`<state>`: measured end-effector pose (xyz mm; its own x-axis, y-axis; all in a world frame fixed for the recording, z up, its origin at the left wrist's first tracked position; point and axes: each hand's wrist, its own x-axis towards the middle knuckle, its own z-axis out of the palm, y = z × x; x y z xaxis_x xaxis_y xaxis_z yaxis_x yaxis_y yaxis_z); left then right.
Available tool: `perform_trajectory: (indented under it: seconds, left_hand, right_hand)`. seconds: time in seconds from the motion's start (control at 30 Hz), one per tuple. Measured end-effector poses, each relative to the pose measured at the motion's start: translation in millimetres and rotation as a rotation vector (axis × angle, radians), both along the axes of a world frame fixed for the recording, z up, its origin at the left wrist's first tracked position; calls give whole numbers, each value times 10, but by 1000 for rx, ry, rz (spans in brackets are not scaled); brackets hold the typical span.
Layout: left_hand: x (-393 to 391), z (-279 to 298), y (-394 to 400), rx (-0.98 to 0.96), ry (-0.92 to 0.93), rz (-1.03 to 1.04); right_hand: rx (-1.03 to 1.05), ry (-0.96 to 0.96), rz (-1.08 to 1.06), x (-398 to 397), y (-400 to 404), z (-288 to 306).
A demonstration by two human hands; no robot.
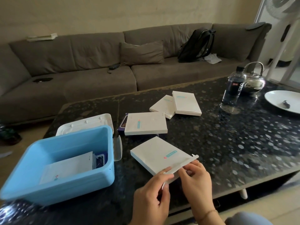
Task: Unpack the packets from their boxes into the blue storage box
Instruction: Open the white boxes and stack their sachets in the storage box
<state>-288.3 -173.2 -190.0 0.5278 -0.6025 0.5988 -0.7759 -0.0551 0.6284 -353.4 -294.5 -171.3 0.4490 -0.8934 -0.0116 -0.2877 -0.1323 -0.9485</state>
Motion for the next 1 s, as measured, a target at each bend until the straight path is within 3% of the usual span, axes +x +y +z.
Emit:
perform_trajectory:
  seconds: [0.3,0.47,0.67,0.8,0.9,1.0]
  left_hand:
    - [-23,-43,8,-45,105,-2]
    - [49,-32,50,29,32,-33]
    - [146,-19,18,178,32,0]
    - [103,-10,2,267,13,-17]
    - [27,-31,2,272,-5,-8]
    - [13,-76,30,327,-45,-22]
  right_hand:
    - [9,93,18,58,48,-55]
    - [114,33,-62,74,107,0]
    - [470,-200,-73,-144,45,106]
    - [764,-465,-187,-260,58,120]
    - [868,-670,-287,-330,74,130]
    - [879,-744,-293,-402,81,164]
